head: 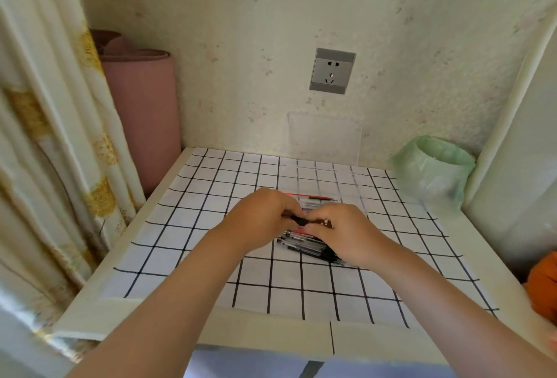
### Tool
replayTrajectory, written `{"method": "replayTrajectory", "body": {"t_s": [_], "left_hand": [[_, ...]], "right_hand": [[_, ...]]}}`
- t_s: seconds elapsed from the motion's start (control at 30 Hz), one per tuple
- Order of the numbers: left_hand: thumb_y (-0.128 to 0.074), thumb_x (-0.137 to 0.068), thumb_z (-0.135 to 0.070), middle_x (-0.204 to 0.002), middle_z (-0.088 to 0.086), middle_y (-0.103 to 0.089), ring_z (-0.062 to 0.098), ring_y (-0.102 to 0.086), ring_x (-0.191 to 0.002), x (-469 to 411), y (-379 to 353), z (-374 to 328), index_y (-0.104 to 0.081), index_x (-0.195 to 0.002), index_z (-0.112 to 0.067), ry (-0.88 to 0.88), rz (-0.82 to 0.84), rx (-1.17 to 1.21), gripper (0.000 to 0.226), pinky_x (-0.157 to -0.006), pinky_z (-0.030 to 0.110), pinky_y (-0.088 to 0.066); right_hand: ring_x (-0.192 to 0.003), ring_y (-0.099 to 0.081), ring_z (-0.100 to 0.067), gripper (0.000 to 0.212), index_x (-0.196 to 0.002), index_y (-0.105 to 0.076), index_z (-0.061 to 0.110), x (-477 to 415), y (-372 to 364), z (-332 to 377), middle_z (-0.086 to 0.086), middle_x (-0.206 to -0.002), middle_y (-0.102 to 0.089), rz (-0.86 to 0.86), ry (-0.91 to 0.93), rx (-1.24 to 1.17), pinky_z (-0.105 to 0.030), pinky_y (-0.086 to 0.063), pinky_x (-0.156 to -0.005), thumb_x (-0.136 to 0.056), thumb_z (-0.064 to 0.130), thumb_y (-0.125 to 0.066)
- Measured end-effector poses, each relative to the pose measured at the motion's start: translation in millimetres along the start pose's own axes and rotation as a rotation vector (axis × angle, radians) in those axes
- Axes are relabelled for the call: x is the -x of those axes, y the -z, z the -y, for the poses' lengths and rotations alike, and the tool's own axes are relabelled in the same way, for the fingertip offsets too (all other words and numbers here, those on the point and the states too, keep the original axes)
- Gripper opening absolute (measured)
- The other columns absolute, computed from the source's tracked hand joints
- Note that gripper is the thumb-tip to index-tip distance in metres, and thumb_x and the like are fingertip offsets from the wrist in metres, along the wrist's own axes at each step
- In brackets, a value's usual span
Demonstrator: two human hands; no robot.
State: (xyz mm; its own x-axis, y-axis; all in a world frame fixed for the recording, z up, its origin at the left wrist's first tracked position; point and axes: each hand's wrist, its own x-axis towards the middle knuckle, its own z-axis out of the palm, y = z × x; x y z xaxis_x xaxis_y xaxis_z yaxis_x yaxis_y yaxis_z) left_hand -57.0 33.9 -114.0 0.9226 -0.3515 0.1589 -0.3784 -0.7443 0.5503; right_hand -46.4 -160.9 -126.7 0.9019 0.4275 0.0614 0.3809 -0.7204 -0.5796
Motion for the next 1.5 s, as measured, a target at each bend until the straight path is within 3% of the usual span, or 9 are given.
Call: {"method": "replayTrajectory", "body": {"t_s": [0.1, 0.2, 0.33, 0.63, 0.83, 0.97, 1.17, 1.37, 1.5], "left_hand": [[-0.070, -0.088, -0.028, -0.115, -0.009, -0.065, 0.015, -0.053, -0.110, -12.4, 1.4, 10.8, -0.067, -0.117, -0.033, -0.012, -0.241, -0.241, 0.030, -0.098, 0.033, -0.041], [-0.069, -0.088, -0.026, -0.123, -0.005, -0.058, 0.017, -0.045, -0.120, -22.4, 1.1, 31.4, -0.060, -0.125, -0.028, 0.084, -0.440, -0.156, 0.038, -0.103, 0.032, -0.037], [-0.065, -0.092, -0.024, -0.129, -0.002, -0.051, 0.016, -0.041, -0.124, -25.9, -15.6, 47.2, -0.055, -0.131, -0.027, 0.177, -0.298, -0.056, 0.040, -0.099, 0.026, -0.036], [-0.061, -0.095, -0.021, -0.131, -0.001, -0.046, 0.016, -0.050, -0.118, -32.7, -38.0, 43.1, -0.057, -0.130, -0.022, 0.160, -0.157, 0.019, 0.036, -0.097, 0.029, -0.045], [-0.054, -0.098, -0.021, -0.129, 0.002, -0.049, 0.017, -0.054, -0.109, -39.7, -42.2, 38.0, -0.062, -0.122, -0.018, 0.223, -0.246, 0.041, 0.025, -0.087, 0.025, -0.045], [-0.054, -0.098, -0.018, -0.125, 0.002, -0.049, 0.016, -0.055, -0.103, -42.4, -45.3, 35.9, -0.062, -0.117, -0.018, 0.242, -0.284, 0.049, 0.021, -0.083, 0.024, -0.046], [-0.054, -0.098, -0.017, -0.126, 0.002, -0.048, 0.015, -0.053, -0.101, -43.7, -44.2, 36.8, -0.060, -0.121, -0.018, 0.234, -0.256, 0.016, 0.025, -0.081, 0.024, -0.045], [-0.059, -0.092, -0.019, -0.121, -0.003, -0.048, 0.014, -0.042, -0.114, -36.7, -37.4, 25.4, -0.059, -0.123, -0.023, 0.101, -0.299, -0.126, 0.031, -0.084, 0.028, -0.047], [-0.061, -0.092, -0.020, -0.111, -0.006, -0.054, 0.011, -0.048, -0.107, -26.7, -33.4, 9.8, -0.065, -0.111, -0.027, 0.000, -0.158, -0.117, 0.021, -0.086, 0.032, -0.049]], "right_hand": [[-0.091, -0.062, -0.003, 0.025, -0.117, -0.069, 0.035, -8.9, 2.2, -0.4, 0.018, -0.102, -0.068, -0.123, -0.042, 0.033, -0.028, -0.052, -0.084, -0.095, 0.025, -0.061], [-0.086, -0.063, -0.009, 0.021, -0.112, -0.069, 0.035, -25.9, 14.5, -11.1, 0.019, -0.096, -0.066, -0.297, -0.114, 0.158, -0.031, -0.052, -0.075, -0.096, 0.026, -0.059], [-0.090, -0.064, -0.019, 0.022, -0.113, -0.069, 0.032, -58.6, 30.5, -36.9, 0.007, -0.105, -0.071, -0.442, -0.200, 0.331, -0.030, -0.048, -0.067, -0.097, 0.024, -0.055], [-0.102, -0.056, -0.027, 0.029, -0.117, -0.067, 0.034, -101.6, 25.8, -60.2, -0.001, -0.109, -0.067, -0.269, -0.273, 0.660, -0.034, -0.040, -0.080, -0.101, 0.026, -0.044], [-0.101, -0.060, -0.027, 0.037, -0.114, -0.068, 0.033, -111.9, 21.7, -60.3, -0.001, -0.113, -0.069, -0.093, -0.310, 0.512, -0.036, -0.047, -0.088, -0.100, 0.025, -0.034], [-0.115, -0.054, -0.030, 0.041, -0.114, -0.068, 0.034, -109.9, 21.5, -64.8, -0.001, -0.126, -0.065, 0.024, -0.322, 0.527, -0.040, -0.040, -0.098, -0.100, 0.039, -0.030], [-0.134, -0.044, -0.026, 0.041, -0.141, -0.049, 0.031, -95.3, 29.4, -68.1, 0.002, -0.145, -0.051, 0.020, -0.260, 0.422, -0.043, -0.030, -0.112, -0.101, 0.033, -0.039], [-0.100, -0.056, -0.018, 0.025, -0.113, -0.068, 0.029, -51.8, 24.6, -38.1, 0.005, -0.107, -0.064, -0.228, 0.104, 0.436, -0.038, -0.044, -0.089, -0.092, 0.021, -0.057], [-0.073, -0.057, -0.001, 0.011, -0.092, -0.070, 0.034, -12.1, 19.2, -21.1, 0.014, -0.085, -0.063, 0.004, 0.048, 0.233, -0.025, -0.048, -0.068, -0.087, 0.025, -0.067]]}}
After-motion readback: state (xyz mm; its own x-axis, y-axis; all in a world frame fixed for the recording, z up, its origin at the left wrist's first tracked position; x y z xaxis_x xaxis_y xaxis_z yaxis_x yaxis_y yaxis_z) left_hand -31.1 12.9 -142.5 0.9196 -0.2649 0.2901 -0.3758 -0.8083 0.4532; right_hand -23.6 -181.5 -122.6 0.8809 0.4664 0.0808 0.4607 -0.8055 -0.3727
